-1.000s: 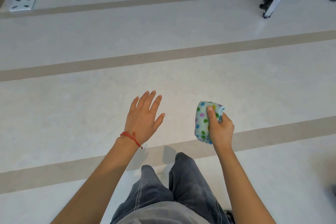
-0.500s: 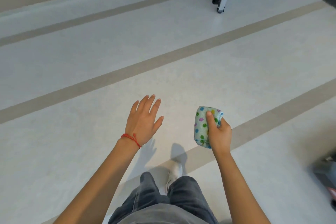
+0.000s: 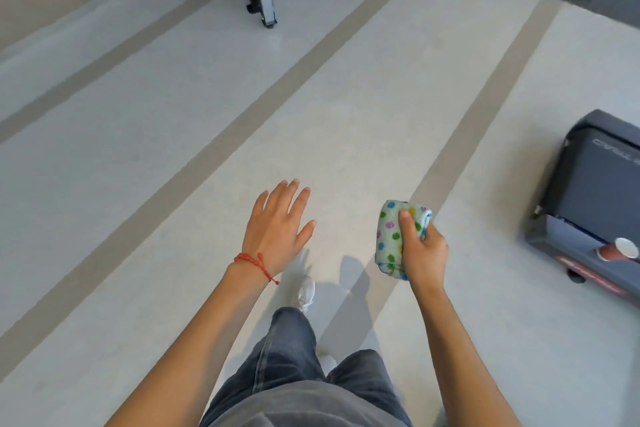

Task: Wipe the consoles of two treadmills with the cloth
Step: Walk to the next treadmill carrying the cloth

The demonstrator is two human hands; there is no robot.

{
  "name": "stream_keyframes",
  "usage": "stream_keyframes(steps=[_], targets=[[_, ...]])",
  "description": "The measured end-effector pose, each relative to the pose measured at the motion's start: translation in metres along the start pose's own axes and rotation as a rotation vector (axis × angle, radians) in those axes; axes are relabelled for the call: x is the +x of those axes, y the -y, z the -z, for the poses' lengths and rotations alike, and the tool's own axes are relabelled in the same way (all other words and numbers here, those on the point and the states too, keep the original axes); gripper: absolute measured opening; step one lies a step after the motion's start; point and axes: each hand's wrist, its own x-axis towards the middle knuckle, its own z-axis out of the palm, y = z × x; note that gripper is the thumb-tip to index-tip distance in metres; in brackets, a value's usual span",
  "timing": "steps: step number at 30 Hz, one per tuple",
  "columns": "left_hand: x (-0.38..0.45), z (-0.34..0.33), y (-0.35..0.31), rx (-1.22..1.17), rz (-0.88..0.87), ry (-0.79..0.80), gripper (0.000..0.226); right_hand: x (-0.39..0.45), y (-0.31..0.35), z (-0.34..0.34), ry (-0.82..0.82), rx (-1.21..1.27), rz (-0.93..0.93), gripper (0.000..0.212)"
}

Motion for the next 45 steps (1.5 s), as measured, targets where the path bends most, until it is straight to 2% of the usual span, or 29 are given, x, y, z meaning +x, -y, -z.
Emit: stream_keyframes(steps=[5,7,16,29,37,45], targets=[[0.100,-0.011,0.017,-0.027,-0.190,0.029,0.052,0.053,0.026,-0.014,-0.152,0.096,-0.120,0.032],[0.136,-0.013,0.020,-0.035,-0.253,0.038,0.052,0.073,0.034,-0.016,-0.210,0.099,-0.163,0.035],[0.275,-0.038,0.002,-0.077,-0.384,0.076,0.052,0.173,0.065,-0.004,-0.364,0.096,-0.232,0.034],[0.501,-0.071,-0.082,-0.080,-0.455,0.037,0.051,0.389,0.140,0.059,-0.353,0.104,-0.181,0.038],[0.632,-0.092,-0.120,-0.083,-0.510,0.031,0.051,0.502,0.169,0.079,-0.395,0.137,-0.206,0.042],[0.782,-0.124,-0.159,-0.088,-0.613,0.068,0.051,0.632,0.201,0.097,-0.505,0.167,-0.242,0.045]])
